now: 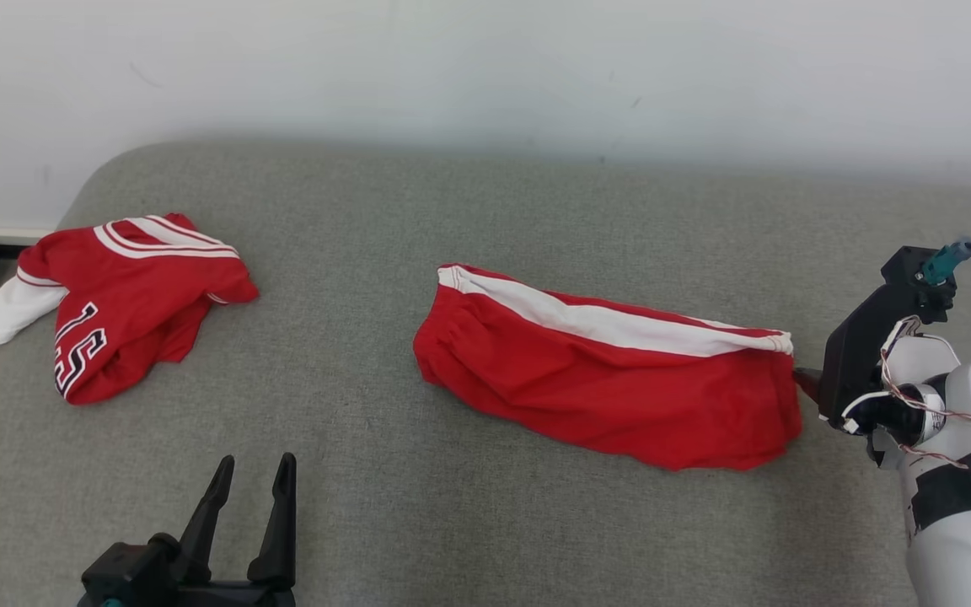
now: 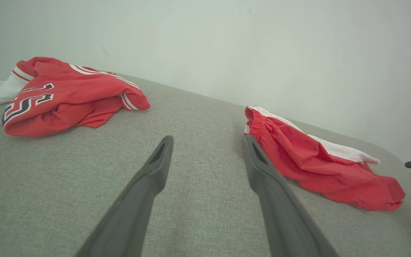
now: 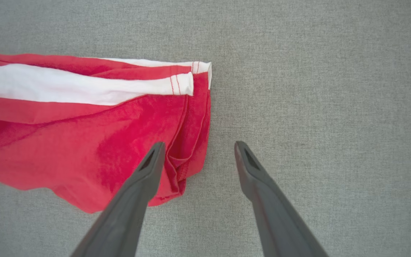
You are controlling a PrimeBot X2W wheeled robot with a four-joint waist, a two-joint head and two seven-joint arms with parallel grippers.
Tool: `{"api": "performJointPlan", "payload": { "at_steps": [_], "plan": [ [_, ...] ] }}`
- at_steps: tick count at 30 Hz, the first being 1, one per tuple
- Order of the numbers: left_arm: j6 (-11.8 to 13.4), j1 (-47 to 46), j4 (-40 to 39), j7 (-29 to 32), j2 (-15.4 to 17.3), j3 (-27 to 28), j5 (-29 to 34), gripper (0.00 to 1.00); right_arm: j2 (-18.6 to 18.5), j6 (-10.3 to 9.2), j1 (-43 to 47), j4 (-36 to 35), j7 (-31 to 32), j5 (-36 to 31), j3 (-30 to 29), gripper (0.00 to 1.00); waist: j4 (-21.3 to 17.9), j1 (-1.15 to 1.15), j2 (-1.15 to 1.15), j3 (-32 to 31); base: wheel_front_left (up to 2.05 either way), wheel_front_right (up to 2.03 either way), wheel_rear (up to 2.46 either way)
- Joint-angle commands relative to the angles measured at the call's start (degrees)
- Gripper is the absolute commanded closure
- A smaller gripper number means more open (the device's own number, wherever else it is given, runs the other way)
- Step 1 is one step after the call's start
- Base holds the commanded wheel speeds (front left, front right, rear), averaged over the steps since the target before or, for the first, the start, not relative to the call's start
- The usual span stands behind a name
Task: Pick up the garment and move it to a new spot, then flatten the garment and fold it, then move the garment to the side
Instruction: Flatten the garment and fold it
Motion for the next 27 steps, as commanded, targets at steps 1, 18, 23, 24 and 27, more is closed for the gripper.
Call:
{"api": "performJointPlan", "payload": {
  "at_steps": [1, 18, 23, 24, 27],
  "plan": [
    [-0.26, -0.8, 0.0, -0.37, 0.17, 0.03, 0.05, 0.0, -0.19, -0.02, -1.05, 1.13, -0.22, -0.55, -0.68, 0.0, 0.68, 0.0, 0.0, 0.71, 0.0, 0.0, 0.0],
    [-0.96, -3.23, -0.22, -0.38, -0.73, -1.26, 0.71, 0.0, -0.19, -0.02, -8.52, 17.58, -7.35, -11.39, -13.89, 0.0, 5.38, 0.0, 0.0, 4.91, 0.0, 0.0, 0.0],
    [-0.92, -3.43, -0.51, -0.39, -1.01, -1.25, 0.89, 0.0, -0.09, -0.01, -9.76, 21.82, -9.01, -14.45, -17.4, 0.0, 6.06, 0.0, 0.0, 5.5, 0.0, 0.0, 0.0],
    [-0.96, -3.47, -0.53, -0.39, -1.03, -1.27, 0.92, 0.0, -0.06, -0.02, -10.02, 22.51, -9.28, -15.07, -18.09, 0.0, 6.16, 0.0, 0.0, 5.57, 0.0, 0.0, 0.0],
    [-1.05, -3.6, -0.54, -0.39, -1.18, -1.22, 0.96, 0.0, -0.01, -0.02, -10.94, 24.55, -10.11, -16.91, -19.9, 0.0, 6.41, 0.0, 0.0, 5.74, 0.0, 0.0, 0.0]
  ]
}}
